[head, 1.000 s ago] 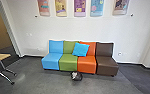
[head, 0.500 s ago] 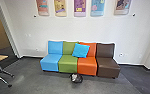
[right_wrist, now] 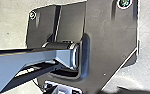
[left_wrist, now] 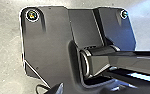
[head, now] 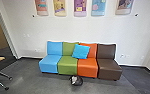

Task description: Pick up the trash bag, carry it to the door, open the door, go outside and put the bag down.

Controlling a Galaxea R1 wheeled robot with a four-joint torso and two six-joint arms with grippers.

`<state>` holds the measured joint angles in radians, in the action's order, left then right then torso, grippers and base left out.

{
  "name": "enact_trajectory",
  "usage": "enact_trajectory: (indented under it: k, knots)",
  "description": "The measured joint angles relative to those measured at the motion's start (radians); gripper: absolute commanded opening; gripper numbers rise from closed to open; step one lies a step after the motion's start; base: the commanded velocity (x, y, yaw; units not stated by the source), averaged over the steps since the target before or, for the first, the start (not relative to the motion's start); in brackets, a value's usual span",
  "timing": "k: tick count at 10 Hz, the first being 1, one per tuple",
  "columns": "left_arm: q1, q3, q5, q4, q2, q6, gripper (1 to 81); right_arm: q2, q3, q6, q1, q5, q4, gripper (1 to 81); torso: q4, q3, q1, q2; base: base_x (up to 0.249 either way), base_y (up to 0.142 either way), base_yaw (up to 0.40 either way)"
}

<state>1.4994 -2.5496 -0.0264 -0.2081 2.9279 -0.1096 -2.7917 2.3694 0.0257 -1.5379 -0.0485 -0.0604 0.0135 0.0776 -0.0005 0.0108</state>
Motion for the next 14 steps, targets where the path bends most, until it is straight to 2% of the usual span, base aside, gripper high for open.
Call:
enact_trajectory:
  k: [2,14]
  knots:
    - [0.0,0.001,0.0,0.0,0.003,0.0,81.1,0.005,0.003,0.0,0.0,-0.001,0.0,81.1,0.0,0.0,0.0,0.0,0.154,0.073,0.0]
    - [0.003,0.0,0.0,0.003,0.002,0.0,81.1,-0.005,0.003,0.0,0.0,0.003,0.005,81.1,0.0,0.0,0.0,0.0,0.142,0.0,0.0]
